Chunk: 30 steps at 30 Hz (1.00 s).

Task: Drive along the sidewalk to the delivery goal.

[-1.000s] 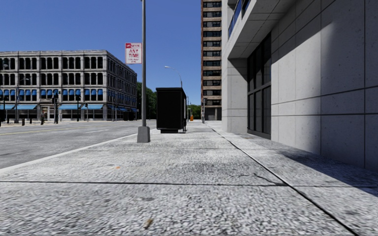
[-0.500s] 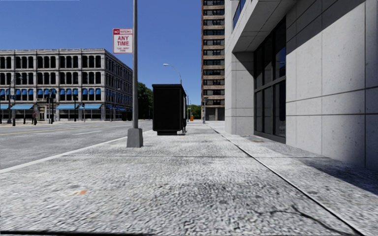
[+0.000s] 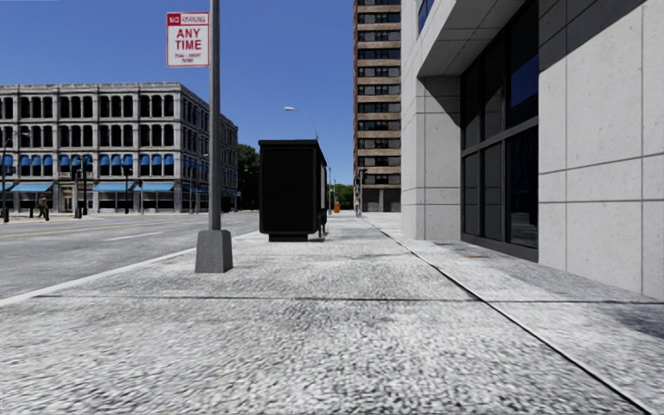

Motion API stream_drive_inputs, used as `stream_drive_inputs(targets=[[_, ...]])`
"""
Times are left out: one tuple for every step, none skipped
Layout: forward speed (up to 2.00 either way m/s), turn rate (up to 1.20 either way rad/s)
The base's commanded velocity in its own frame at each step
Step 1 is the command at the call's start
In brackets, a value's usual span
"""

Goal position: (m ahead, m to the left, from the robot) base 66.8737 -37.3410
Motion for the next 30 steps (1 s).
stream_drive_inputs(targets=[[2.0,-0.29],[2.0,-0.32],[2.0,-0.32],[2.0,-0.33],[2.0,-0.33],[2.0,-0.33],[2.0,-0.33],[2.0,-0.31],[2.0,-0.27],[2.0,-0.19],[2.0,-0.19],[2.0,0.0],[2.0,0.0],[2.0,0.0],[2.0,0.0],[2.0,0.0],[2.0,0.0],[2.0,0.0],[2.0,0.0],[2.0,0.0],[2.0,0.0],[2.0,0.0],[2.0,0.0],[2.0,0.0],[2.0,0.0],[2.0,0.0],[2.0,0.0],[2.0,0.0],[2.0,0.0],[2.0,0.0]])
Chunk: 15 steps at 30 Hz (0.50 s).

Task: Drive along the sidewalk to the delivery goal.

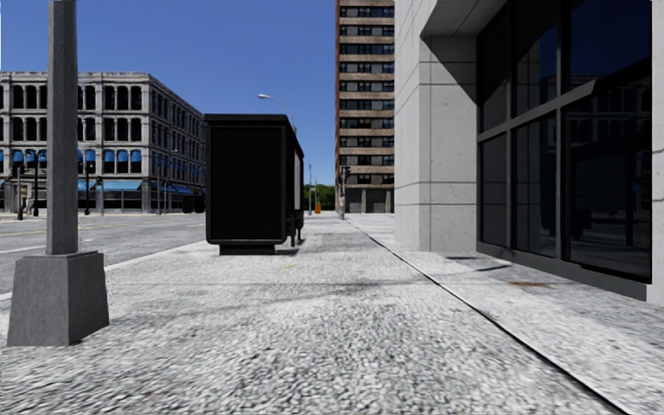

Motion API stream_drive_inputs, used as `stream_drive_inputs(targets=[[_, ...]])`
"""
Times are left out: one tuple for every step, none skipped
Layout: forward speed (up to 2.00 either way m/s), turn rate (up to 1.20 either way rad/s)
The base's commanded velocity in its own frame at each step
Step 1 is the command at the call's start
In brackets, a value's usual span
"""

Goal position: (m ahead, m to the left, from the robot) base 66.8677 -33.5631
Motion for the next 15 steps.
stream_drive_inputs(targets=[[2.0,0.0],[2.0,0.0],[2.0,0.0],[2.0,0.0],[2.0,0.0],[2.0,0.0],[2.0,0.0],[2.0,0.0],[2.0,0.0],[2.0,0.0],[2.0,0.0],[2.0,0.0],[2.0,0.0],[2.0,0.0],[2.0,0.0]])
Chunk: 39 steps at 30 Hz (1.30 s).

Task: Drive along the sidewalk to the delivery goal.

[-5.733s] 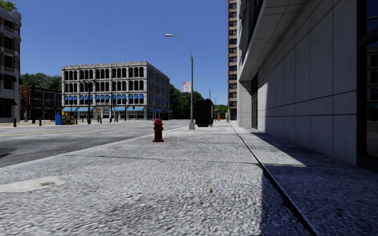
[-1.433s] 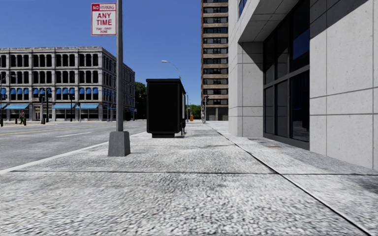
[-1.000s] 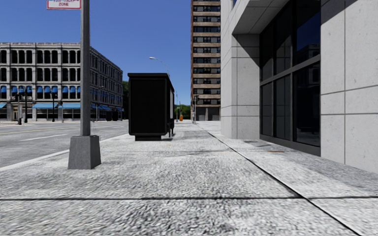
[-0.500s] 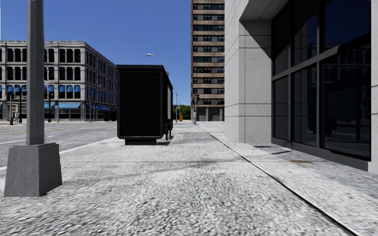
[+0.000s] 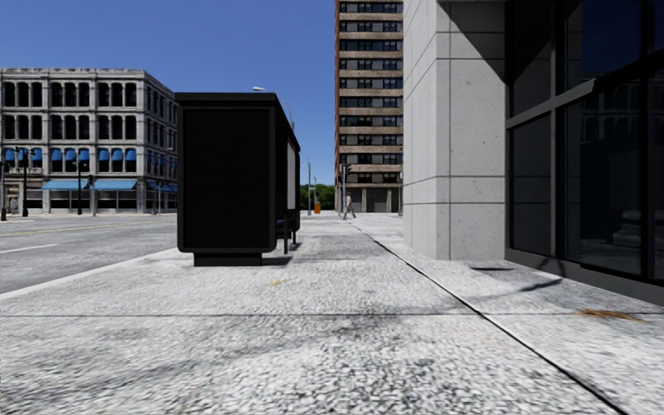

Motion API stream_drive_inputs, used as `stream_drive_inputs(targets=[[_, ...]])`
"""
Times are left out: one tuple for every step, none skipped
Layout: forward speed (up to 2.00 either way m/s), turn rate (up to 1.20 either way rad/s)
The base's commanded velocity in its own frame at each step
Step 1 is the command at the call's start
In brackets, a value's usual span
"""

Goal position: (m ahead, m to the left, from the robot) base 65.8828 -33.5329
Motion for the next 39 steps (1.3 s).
stream_drive_inputs(targets=[[2.0,0.0],[2.0,0.0],[2.0,0.0],[2.0,0.0],[2.0,0.0],[2.0,0.0],[2.0,0.0],[2.0,0.0],[2.0,0.0],[2.0,0.0],[2.0,0.0],[2.0,0.0],[2.0,0.0],[2.0,0.0],[2.0,0.0],[2.0,0.0],[2.0,0.0],[2.0,0.0],[2.0,0.0],[2.0,0.0],[2.0,0.0],[2.0,0.0],[2.0,0.0],[2.0,0.0],[2.0,0.0],[2.0,0.0],[2.0,0.0],[2.0,0.0],[2.0,0.0],[2.0,0.0],[2.0,0.0],[2.0,0.0],[2.0,0.0],[2.0,0.0],[2.0,0.0],[2.0,0.0],[2.0,0.0],[2.0,0.0],[2.0,0.0]])
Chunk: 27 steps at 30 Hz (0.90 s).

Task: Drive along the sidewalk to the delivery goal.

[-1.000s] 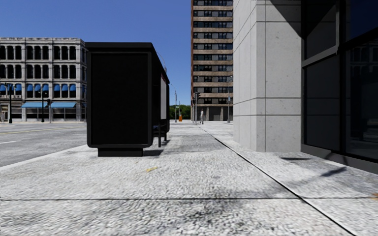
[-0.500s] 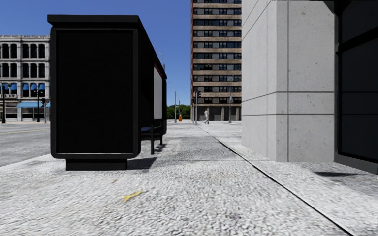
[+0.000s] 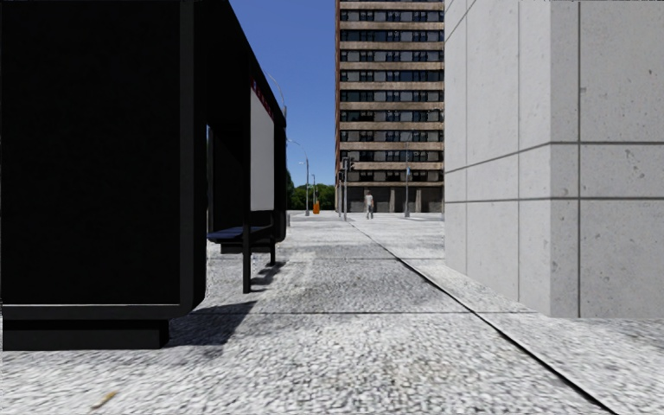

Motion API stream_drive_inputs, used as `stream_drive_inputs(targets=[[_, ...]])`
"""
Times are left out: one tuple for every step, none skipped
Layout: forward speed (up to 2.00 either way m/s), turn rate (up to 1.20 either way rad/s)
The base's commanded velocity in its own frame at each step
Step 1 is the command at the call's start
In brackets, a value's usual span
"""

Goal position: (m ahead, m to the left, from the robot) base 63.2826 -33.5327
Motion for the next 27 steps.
stream_drive_inputs(targets=[[2.0,0.0],[2.0,0.0],[2.0,0.0],[2.0,0.0],[2.0,0.0],[2.0,0.0],[2.0,0.0],[2.0,0.0],[2.0,0.0],[2.0,0.0],[2.0,0.0],[2.0,0.0],[2.0,0.0],[2.0,0.0],[2.0,0.0],[2.0,0.0],[2.0,0.0],[2.0,0.0],[2.0,0.0],[2.0,0.0],[2.0,0.0],[2.0,0.0],[2.0,0.0],[2.0,0.0],[2.0,0.0],[2.0,0.0],[2.0,0.0]])
